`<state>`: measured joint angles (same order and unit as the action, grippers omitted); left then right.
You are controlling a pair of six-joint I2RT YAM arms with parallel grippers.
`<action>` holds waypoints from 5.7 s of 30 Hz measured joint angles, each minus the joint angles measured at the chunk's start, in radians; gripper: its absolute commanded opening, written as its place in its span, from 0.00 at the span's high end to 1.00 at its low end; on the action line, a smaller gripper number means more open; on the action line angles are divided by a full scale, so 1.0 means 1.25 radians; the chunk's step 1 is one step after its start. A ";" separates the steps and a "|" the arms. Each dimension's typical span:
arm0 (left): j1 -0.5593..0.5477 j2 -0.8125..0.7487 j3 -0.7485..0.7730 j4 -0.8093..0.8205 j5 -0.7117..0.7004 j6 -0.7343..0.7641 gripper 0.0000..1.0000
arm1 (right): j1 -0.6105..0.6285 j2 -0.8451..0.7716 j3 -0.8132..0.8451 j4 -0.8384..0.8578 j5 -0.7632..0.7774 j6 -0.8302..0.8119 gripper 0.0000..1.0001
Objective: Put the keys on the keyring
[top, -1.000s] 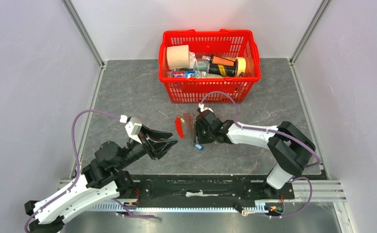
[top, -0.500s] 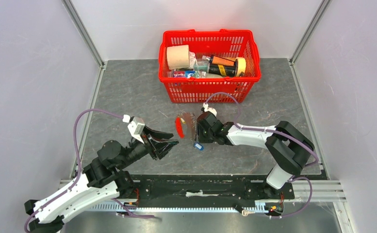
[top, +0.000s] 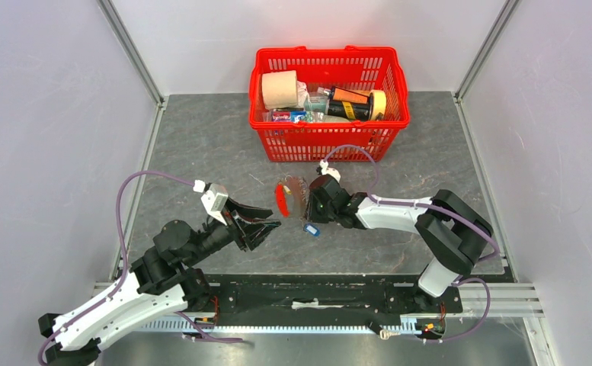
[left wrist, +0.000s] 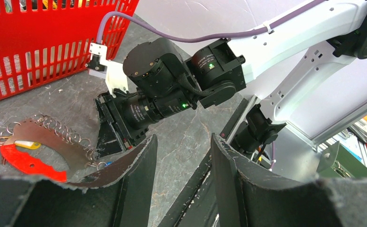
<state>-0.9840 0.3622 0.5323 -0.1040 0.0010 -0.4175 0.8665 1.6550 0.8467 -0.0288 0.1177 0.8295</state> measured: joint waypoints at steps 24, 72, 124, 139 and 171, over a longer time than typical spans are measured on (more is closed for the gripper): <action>0.000 0.010 0.000 -0.018 0.000 0.000 0.47 | 0.000 -0.066 -0.025 -0.026 0.004 -0.048 1.00; 0.001 0.225 0.099 0.168 0.385 -0.125 0.47 | 0.079 -0.266 0.610 -0.865 -0.626 -0.722 1.00; 0.001 0.322 0.099 0.302 0.468 -0.173 0.57 | 0.093 -0.285 0.660 -0.912 -0.669 -0.730 1.00; 0.000 0.331 0.099 0.327 0.490 -0.182 0.92 | 0.096 -0.285 0.659 -0.918 -0.659 -0.731 1.00; 0.001 0.229 -0.018 0.568 0.504 -0.193 0.98 | 0.105 -0.537 0.453 -0.716 -0.477 -0.560 0.37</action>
<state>-0.9833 0.6491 0.5102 0.6064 0.6308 -0.6582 0.9981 0.9833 1.4124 -0.9241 -0.4782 0.1295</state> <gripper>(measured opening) 0.032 0.607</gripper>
